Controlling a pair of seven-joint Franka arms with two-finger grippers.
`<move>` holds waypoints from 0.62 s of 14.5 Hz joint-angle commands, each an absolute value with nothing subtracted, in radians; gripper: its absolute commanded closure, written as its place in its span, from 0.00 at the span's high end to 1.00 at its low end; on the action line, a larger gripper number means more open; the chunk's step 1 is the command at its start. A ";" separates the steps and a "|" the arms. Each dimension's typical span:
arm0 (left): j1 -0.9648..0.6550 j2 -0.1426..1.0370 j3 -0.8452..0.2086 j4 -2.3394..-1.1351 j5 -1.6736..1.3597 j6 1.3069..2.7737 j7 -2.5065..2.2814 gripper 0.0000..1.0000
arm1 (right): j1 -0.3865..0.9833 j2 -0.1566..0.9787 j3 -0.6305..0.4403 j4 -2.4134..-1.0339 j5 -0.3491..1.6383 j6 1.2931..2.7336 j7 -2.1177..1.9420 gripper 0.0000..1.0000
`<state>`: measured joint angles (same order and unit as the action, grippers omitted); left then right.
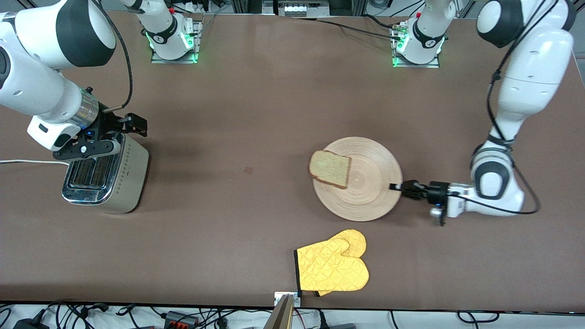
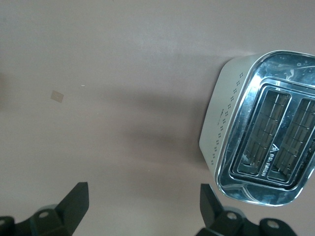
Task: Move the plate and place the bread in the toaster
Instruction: 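Push the plate toward the toaster with the left gripper while the right gripper approaches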
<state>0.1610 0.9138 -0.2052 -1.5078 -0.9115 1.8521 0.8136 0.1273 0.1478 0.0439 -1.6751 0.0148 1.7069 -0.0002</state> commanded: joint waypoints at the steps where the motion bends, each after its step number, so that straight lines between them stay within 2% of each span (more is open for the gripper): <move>1: 0.126 0.891 -0.221 -1.587 -1.044 1.922 0.822 0.01 | 0.152 0.160 0.046 -1.655 0.026 1.693 0.018 1.00; 4: 0.075 0.890 -0.245 -1.640 -1.095 2.038 0.821 0.02 | 0.178 0.160 0.046 -1.661 0.031 1.706 0.021 1.00; 6: 0.074 0.891 -0.252 -1.654 -1.095 2.060 0.821 0.05 | 0.179 0.160 0.046 -1.667 0.031 1.706 0.023 1.00; 7: 0.072 0.891 -0.252 -1.657 -1.095 2.060 0.815 0.20 | 0.178 0.160 0.046 -1.666 0.031 1.709 0.023 1.00; 8: 0.072 0.890 -0.252 -1.658 -1.095 2.060 0.818 0.63 | 0.176 0.160 0.046 -1.667 0.032 1.706 0.021 1.00; 9: 0.081 0.881 -0.252 -1.660 -1.094 2.051 0.828 1.00 | 0.178 0.161 0.045 -1.667 0.031 1.703 0.023 1.00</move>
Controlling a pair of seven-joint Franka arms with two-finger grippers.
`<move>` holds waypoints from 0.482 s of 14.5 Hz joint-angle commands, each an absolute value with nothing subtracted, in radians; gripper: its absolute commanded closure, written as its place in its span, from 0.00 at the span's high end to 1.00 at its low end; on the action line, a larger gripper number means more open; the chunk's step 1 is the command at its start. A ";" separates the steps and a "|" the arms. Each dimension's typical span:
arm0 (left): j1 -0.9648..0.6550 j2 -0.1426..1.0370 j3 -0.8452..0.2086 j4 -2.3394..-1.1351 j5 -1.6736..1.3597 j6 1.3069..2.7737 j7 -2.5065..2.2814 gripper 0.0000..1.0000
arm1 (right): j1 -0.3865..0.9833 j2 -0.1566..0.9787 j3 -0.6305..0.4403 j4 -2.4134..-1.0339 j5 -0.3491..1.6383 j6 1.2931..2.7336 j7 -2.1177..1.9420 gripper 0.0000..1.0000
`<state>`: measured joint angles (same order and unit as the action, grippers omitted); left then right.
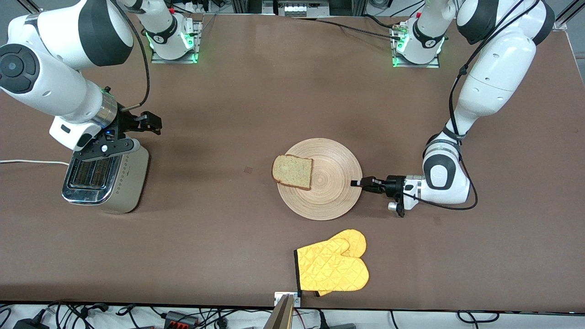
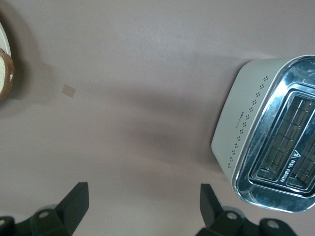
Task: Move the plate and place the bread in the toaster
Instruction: 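Push the plate toward the toaster with the left gripper while the right gripper approaches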
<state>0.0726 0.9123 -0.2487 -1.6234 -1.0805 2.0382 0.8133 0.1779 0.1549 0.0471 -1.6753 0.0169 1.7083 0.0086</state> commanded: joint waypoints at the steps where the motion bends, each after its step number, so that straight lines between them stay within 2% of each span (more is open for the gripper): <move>1: 0.092 0.858 -0.250 -1.661 -1.092 2.043 0.828 1.00 | 0.178 0.166 0.044 -1.667 0.031 1.698 0.023 1.00; 4: 0.097 0.755 -0.227 -1.672 -1.071 2.014 0.821 1.00 | 0.184 0.219 0.046 -1.664 0.031 1.723 0.021 1.00; 7: 0.101 0.651 -0.183 -1.646 -0.820 1.957 0.780 1.00 | 0.209 0.302 0.046 -1.658 0.040 1.758 0.025 1.00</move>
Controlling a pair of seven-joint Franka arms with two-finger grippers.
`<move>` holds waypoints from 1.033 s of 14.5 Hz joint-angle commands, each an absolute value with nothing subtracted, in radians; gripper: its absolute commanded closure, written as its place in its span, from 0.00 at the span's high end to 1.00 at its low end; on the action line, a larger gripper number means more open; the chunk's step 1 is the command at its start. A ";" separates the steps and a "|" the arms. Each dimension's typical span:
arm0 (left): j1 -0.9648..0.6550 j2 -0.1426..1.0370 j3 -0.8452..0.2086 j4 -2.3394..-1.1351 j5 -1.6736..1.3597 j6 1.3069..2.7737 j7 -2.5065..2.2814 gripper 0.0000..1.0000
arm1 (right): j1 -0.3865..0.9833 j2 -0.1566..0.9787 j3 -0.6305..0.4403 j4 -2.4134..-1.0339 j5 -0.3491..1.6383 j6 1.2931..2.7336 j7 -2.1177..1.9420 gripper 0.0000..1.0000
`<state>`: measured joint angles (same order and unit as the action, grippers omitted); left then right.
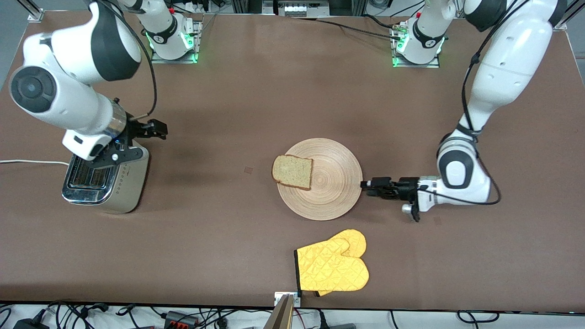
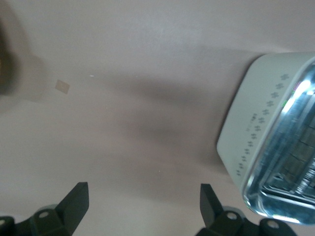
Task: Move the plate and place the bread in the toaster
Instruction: 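Grasp the bread slice with the right gripper while the left gripper withdraws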
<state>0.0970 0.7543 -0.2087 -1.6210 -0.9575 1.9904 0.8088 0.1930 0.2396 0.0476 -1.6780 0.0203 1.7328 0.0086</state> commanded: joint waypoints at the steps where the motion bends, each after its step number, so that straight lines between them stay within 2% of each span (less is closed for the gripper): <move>1: 0.097 0.611 -0.183 -1.643 -0.679 1.956 0.738 1.00 | 0.213 0.319 0.046 -1.658 0.082 1.784 0.025 1.00; 4: 0.086 0.499 -0.198 -1.641 -0.320 1.951 0.582 1.00 | 0.227 0.382 0.046 -1.661 0.225 1.860 0.049 1.00; 8: 0.031 0.424 -0.202 -1.641 0.087 1.910 0.386 1.00 | 0.308 0.460 0.046 -1.666 0.366 1.953 0.132 1.00; 12: 0.012 0.345 -0.210 -1.606 0.210 1.812 0.334 1.00 | 0.386 0.564 0.046 -1.670 0.463 2.130 0.183 1.00; 15: 0.024 0.272 -0.193 -1.488 0.203 1.746 0.280 1.00 | 0.462 0.609 0.046 -1.674 0.633 2.252 0.187 1.00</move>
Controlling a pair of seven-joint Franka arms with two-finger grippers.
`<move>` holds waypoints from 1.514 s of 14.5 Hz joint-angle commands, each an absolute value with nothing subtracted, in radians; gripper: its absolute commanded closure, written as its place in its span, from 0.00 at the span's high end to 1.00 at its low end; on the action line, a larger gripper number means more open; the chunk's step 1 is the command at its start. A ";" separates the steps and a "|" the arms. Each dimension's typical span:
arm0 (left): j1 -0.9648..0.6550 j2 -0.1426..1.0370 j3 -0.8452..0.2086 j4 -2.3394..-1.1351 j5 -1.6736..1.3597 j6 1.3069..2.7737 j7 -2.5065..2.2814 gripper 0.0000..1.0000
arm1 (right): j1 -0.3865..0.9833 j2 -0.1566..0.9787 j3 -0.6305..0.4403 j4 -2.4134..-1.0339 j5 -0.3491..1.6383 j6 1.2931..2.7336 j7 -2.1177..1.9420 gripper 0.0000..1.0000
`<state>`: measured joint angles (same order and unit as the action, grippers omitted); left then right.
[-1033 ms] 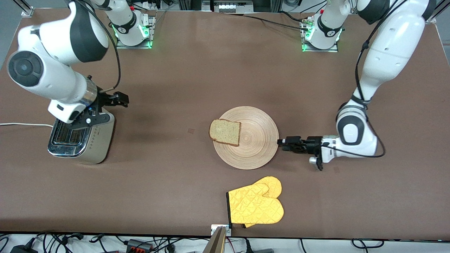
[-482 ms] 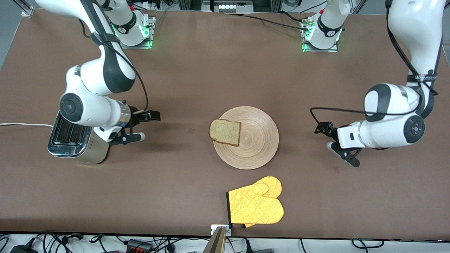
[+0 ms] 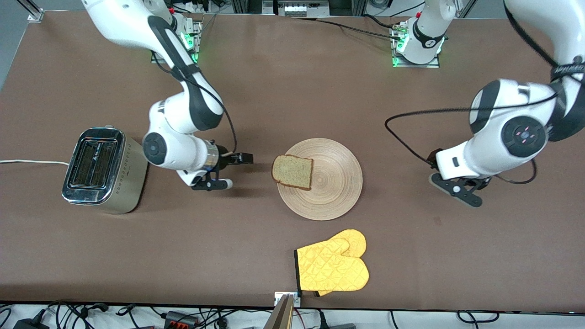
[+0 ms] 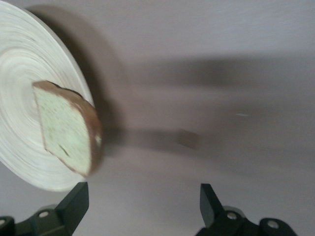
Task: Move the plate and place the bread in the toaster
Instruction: 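Grasp the bread slice with the right gripper while the left gripper withdraws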
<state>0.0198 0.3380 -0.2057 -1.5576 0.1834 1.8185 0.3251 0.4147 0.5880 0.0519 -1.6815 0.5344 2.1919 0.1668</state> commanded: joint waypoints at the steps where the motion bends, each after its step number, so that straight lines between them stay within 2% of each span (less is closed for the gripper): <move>1: 0.044 0.265 -0.193 -1.445 0.201 1.702 0.208 1.00 | 0.468 0.612 0.046 -1.674 0.696 2.267 0.189 1.00; 3: 0.067 0.261 -0.209 -1.381 0.201 1.625 0.079 1.00 | 0.495 0.638 0.046 -1.671 0.784 2.322 0.186 1.00; 4: 0.066 0.214 -0.212 -1.397 0.198 1.567 0.063 1.00 | 0.517 0.649 0.046 -1.666 0.790 2.342 0.189 1.00; 6: 0.089 0.166 -0.213 -1.440 0.109 1.562 0.041 1.00 | 0.531 0.664 0.046 -1.664 0.792 2.377 0.189 1.00; 8: 0.097 0.097 -0.215 -1.518 0.089 1.586 0.026 1.00 | 0.535 0.689 0.046 -1.660 0.792 2.404 0.187 1.00; 11: 0.098 -0.078 -0.215 -1.765 0.077 1.727 -0.034 1.00 | 0.535 0.709 0.046 -1.654 0.790 2.419 0.183 1.00; 13: 0.100 -0.072 -0.209 -1.755 0.007 1.723 -0.023 1.00 | 0.532 0.718 0.046 -1.651 0.790 2.419 0.183 1.00; 15: 0.100 -0.057 -0.206 -1.744 -0.015 1.709 -0.017 1.00 | 0.534 0.732 0.046 -1.626 0.790 2.416 0.181 0.86; 17: 0.097 -0.032 -0.202 -1.689 -0.014 1.643 -0.014 1.00 | 0.534 0.733 0.046 -1.618 0.790 2.416 0.181 0.57; 20: 0.098 -0.017 -0.201 -1.667 -0.012 1.637 -0.017 1.00 | 0.534 0.736 0.046 -1.618 0.788 2.416 0.170 0.41; 22: 0.097 -0.009 -0.202 -1.658 -0.005 1.637 -0.028 1.00 | 0.534 0.735 0.046 -1.614 0.788 2.413 0.169 0.22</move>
